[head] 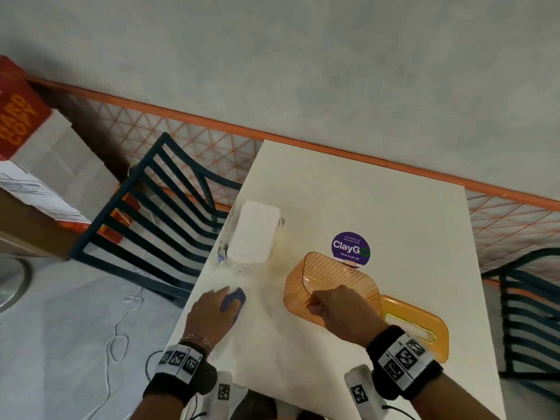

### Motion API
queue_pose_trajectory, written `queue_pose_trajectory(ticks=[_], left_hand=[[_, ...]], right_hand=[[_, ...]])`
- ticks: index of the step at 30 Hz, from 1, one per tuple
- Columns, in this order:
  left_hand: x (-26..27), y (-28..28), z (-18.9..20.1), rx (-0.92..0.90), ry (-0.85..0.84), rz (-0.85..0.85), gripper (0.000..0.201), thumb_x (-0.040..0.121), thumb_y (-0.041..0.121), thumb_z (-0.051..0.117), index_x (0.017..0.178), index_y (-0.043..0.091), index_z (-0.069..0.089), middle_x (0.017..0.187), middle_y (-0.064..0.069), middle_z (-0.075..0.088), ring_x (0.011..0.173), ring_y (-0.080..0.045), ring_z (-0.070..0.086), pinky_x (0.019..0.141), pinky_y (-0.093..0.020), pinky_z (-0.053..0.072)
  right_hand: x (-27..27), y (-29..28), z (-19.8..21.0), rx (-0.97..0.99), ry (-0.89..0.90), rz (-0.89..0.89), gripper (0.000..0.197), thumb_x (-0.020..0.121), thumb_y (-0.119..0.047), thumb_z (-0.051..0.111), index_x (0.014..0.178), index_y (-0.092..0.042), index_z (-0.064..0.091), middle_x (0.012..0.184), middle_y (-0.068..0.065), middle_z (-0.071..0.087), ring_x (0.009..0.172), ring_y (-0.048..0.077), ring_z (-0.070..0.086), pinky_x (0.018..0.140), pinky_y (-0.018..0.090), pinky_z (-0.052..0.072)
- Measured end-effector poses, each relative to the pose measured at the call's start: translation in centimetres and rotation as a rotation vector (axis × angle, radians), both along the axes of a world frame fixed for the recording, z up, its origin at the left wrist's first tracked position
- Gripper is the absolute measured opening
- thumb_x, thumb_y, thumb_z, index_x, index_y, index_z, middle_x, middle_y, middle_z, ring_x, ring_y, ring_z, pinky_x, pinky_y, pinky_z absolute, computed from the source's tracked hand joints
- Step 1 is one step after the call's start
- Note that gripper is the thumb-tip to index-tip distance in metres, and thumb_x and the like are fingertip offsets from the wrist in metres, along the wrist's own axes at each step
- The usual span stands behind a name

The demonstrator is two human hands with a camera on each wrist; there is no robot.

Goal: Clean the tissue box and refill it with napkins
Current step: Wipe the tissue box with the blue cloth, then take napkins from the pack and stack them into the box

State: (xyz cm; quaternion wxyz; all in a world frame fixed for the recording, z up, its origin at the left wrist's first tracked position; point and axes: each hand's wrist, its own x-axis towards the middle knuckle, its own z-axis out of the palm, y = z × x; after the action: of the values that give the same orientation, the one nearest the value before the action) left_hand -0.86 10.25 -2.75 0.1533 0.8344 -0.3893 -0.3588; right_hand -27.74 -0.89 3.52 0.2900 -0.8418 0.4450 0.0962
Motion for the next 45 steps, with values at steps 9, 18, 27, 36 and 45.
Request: queue_pose_trajectory(ticks=[9, 18, 27, 36, 45], left_hand=[[-8.2, -6.8, 3.1, -0.019, 0.491, 0.132, 0.051, 0.073, 0.04, 0.083, 0.119, 0.026, 0.067, 0.112, -0.002, 0.073, 0.097, -0.023, 0.073, 0.071, -0.042, 0.066], [-8.4, -7.2, -0.8, -0.014, 0.355, 0.1, 0.026, 0.078, 0.018, 0.074, 0.104, 0.015, 0.076, 0.091, 0.001, 0.077, 0.077, -0.018, 0.076, 0.071, -0.042, 0.066], [-7.1, -6.0, -2.7, -0.004, 0.449, 0.209, 0.027, 0.079, 0.014, 0.075, 0.106, 0.015, 0.073, 0.097, -0.002, 0.077, 0.089, -0.021, 0.074, 0.072, -0.039, 0.066], [-6.4, -4.7, -3.3, -0.04, 0.553, 0.289, 0.022, 0.081, 0.015, 0.075, 0.103, 0.013, 0.074, 0.097, -0.009, 0.078, 0.09, -0.026, 0.076, 0.075, -0.043, 0.066], [-2.9, -2.1, -2.9, -0.039, 0.184, 0.174, 0.035, 0.096, 0.034, 0.06, 0.064, 0.021, 0.063, 0.056, 0.005, 0.063, 0.066, -0.015, 0.063, 0.069, -0.028, 0.049]], right_hand=[[2.0, 1.5, -2.2, -0.129, 0.265, 0.208, 0.027, 0.097, -0.01, 0.048, 0.113, -0.012, 0.069, 0.097, 0.013, 0.073, 0.085, 0.034, 0.07, 0.068, 0.036, 0.051], [2.2, 2.4, -4.9, -0.114, 0.234, 0.201, 0.028, 0.101, -0.016, 0.049, 0.122, -0.019, 0.067, 0.099, 0.012, 0.073, 0.087, 0.034, 0.069, 0.07, 0.038, 0.048], [-3.0, 2.0, -4.7, -0.371, -0.177, -0.376, 0.019, 0.089, -0.042, 0.073, 0.104, -0.03, 0.077, 0.106, -0.009, 0.075, 0.091, 0.016, 0.071, 0.07, 0.028, 0.053], [-6.1, 0.9, -5.9, -0.071, 0.094, -0.794, 0.022, 0.095, -0.029, 0.059, 0.096, -0.014, 0.074, 0.089, 0.002, 0.076, 0.076, 0.022, 0.064, 0.069, 0.029, 0.054], [-2.7, 0.1, -3.3, -0.273, 0.257, -0.591, 0.023, 0.101, -0.034, 0.05, 0.093, -0.016, 0.063, 0.087, 0.0, 0.071, 0.077, 0.019, 0.068, 0.058, 0.027, 0.046]])
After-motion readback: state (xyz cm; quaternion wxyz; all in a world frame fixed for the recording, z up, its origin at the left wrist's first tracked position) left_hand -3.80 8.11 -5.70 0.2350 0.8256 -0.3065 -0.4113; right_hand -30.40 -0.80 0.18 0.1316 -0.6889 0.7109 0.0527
